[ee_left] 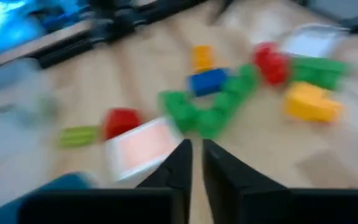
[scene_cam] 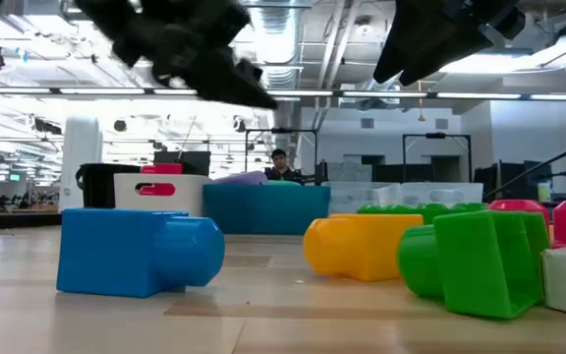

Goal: Pick & Place Toys
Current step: Put the top left large green game piece into the white bin

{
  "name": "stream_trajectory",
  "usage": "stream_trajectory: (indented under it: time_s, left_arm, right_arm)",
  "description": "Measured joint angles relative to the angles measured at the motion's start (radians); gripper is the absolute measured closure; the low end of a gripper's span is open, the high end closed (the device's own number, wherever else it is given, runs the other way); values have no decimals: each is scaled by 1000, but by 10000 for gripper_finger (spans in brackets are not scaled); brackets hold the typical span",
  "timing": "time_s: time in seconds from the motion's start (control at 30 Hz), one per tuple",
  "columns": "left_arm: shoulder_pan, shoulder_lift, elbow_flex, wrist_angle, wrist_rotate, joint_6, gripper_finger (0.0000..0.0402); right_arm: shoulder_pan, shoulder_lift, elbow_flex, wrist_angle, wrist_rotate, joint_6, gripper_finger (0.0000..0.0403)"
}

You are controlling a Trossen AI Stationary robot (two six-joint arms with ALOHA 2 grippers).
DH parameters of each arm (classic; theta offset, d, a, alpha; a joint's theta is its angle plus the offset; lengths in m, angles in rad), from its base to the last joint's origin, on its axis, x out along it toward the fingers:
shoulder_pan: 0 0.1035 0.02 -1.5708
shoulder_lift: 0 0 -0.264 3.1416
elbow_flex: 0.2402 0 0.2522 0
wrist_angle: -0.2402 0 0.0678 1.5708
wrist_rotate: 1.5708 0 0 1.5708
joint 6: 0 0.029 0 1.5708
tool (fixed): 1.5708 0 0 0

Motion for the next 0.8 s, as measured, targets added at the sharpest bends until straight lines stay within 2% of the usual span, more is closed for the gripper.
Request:
stream_trajectory:
  time_s: [0.1,0.3,0.43,0.53,0.8]
  left_arm:
    - [-19,90,-55,189,105,-1,331]
    - [-54,317,-52,407,109,-11,233]
    - [-54,404,6,409,92,-7,174]
    - [-54,449,57,404,96,-2,145]
    - [-54,492,174,347,99,79,121]
  right_arm:
    - [-9,0,0,9,11,-21,201]
    - [-21,0,0,16,14,-32,201]
    - [-20,0,0,15,15,-49,201]
    - [-20,0,-2,26,14,-71,201]
    - [-26,0,-4,60,9,-50,201]
